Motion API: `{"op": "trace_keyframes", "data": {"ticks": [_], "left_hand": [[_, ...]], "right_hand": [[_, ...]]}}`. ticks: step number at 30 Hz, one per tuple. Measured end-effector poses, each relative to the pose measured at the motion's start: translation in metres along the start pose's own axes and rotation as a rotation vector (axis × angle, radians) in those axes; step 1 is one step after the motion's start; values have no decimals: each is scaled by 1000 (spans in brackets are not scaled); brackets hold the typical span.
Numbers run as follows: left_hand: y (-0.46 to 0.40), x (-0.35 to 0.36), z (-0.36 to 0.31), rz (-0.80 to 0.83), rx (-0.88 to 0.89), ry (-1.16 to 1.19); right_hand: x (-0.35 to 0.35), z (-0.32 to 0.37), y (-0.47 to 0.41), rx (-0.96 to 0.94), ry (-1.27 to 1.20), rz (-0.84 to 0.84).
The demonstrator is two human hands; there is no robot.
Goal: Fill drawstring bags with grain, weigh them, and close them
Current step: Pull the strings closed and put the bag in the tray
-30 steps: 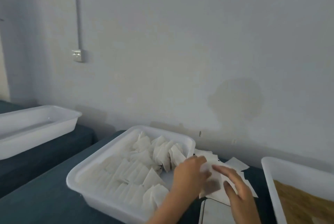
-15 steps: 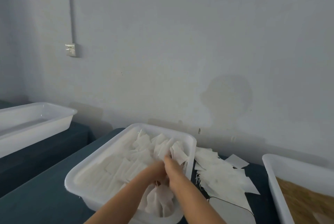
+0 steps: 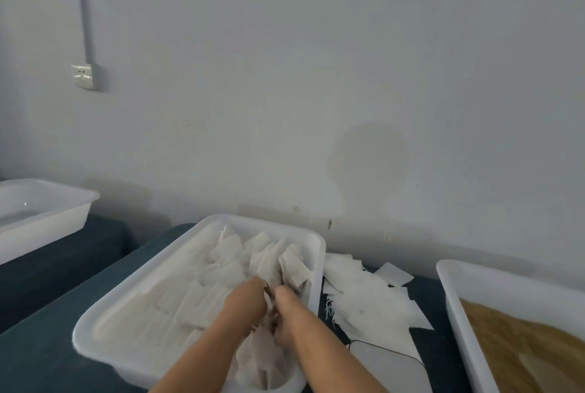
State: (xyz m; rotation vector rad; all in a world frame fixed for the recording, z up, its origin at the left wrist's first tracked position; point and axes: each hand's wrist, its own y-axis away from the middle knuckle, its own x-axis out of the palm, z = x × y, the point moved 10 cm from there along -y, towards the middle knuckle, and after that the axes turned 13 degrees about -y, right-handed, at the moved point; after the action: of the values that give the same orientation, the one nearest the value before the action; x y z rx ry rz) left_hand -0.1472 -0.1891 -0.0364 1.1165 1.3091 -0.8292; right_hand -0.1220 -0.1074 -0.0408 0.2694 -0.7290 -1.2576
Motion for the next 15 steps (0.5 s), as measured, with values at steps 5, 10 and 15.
{"op": "trace_keyframes", "data": {"ticks": [5, 10, 15], "left_hand": [[-3, -11, 9, -135, -47, 36], [5, -22, 10, -163, -64, 113], [19, -51, 1, -398, -11, 231]], "right_hand": [[1, -6, 6, 19, -51, 47], [2, 30, 23, -68, 199, 146], [-63, 125, 31, -483, 416, -88]]}}
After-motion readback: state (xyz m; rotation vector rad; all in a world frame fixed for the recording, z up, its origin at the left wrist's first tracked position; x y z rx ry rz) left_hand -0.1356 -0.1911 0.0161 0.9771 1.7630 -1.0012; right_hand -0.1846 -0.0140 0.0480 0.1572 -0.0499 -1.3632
